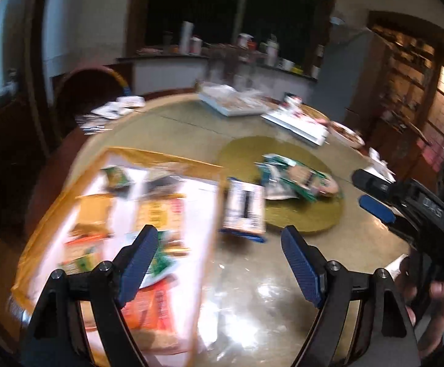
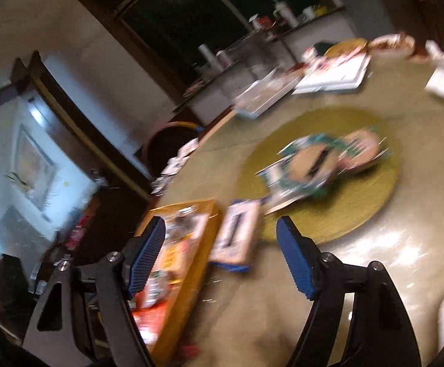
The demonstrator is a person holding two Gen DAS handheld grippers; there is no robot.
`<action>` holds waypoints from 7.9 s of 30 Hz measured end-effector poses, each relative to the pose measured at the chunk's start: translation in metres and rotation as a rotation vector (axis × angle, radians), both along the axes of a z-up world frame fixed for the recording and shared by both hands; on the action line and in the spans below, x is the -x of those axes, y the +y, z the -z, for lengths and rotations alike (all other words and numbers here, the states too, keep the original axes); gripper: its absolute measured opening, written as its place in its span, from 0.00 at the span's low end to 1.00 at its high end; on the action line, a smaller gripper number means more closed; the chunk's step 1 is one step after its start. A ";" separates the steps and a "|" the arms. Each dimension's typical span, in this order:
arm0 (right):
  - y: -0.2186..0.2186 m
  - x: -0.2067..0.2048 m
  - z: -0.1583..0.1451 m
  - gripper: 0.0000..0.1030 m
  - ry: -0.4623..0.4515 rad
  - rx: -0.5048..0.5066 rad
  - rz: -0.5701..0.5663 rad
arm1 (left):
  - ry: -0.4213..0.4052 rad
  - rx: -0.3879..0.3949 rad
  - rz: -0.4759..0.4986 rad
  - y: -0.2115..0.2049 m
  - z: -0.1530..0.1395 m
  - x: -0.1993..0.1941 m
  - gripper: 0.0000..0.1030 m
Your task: Organize snacks
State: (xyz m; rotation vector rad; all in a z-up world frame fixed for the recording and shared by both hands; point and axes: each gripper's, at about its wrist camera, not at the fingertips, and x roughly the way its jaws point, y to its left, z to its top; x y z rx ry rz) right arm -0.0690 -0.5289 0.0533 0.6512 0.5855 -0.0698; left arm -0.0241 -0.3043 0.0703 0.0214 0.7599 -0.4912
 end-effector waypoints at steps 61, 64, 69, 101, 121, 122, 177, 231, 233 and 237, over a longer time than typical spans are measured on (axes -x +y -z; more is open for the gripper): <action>-0.040 -0.154 0.086 0.74 0.529 0.287 0.223 | 0.135 0.027 -0.014 0.045 0.024 -0.015 0.53; -0.039 -0.132 0.082 0.74 0.471 0.228 0.222 | 0.135 0.027 -0.030 0.054 0.025 -0.014 0.53; -0.030 -0.088 0.071 0.74 0.336 0.112 0.188 | 0.137 0.013 -0.068 0.072 0.032 -0.012 0.53; 0.188 -0.115 0.045 0.79 0.093 0.082 -0.406 | 0.141 0.000 -0.230 0.145 0.051 -0.041 0.76; 0.022 -0.022 0.020 0.84 0.020 -0.041 -0.014 | 0.100 0.086 0.046 0.019 0.011 -0.017 0.79; 0.008 -0.016 0.025 0.84 0.040 -0.040 0.036 | 0.110 0.087 0.068 0.007 0.012 -0.021 0.79; -0.144 -0.139 0.094 0.85 0.530 0.152 0.266 | 0.363 -0.001 0.135 -0.068 0.095 -0.034 0.47; 0.011 -0.003 0.034 0.75 0.098 -0.022 -0.090 | 0.170 0.129 0.138 -0.012 0.039 0.029 0.37; 0.032 -0.010 0.024 0.75 0.062 -0.006 -0.150 | 0.144 0.149 0.104 0.008 0.026 0.026 0.36; 0.072 -0.036 0.015 0.75 0.037 -0.003 -0.261 | 0.095 0.159 0.010 0.051 0.010 0.009 0.36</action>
